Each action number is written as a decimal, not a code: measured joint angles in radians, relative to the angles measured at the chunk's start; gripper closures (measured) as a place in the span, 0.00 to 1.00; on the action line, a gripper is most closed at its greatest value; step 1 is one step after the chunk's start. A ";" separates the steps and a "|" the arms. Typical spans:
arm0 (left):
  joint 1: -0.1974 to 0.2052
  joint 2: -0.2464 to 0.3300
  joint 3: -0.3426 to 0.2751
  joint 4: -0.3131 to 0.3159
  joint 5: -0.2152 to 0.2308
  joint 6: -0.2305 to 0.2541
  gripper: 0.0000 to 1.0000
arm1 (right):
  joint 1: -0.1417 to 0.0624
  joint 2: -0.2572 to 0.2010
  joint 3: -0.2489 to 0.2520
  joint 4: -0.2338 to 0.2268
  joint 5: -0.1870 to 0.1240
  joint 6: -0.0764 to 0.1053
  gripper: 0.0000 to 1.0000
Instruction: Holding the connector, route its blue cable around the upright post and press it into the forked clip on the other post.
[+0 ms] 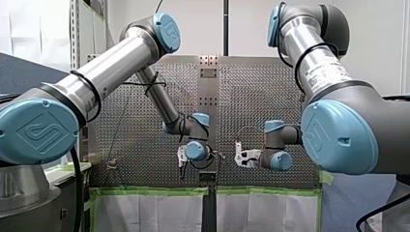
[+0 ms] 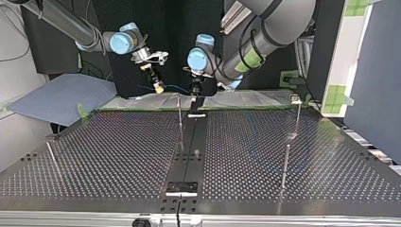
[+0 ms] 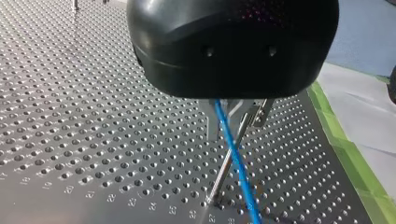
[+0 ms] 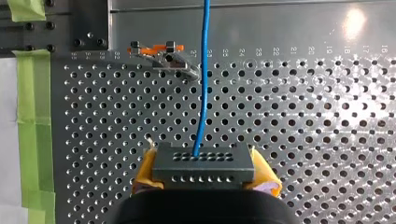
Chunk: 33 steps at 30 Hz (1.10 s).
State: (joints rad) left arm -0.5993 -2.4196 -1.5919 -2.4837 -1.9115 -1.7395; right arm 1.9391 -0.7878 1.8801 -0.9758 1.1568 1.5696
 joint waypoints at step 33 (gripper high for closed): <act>-0.115 0.000 -0.016 0.004 -0.178 0.104 0.96 | -0.030 0.000 0.000 0.036 0.086 -0.048 1.00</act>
State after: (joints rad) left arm -0.7142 -2.4199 -1.6075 -2.4798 -2.0894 -1.6354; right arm 1.9093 -0.7878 1.8801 -0.9399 1.2426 1.5213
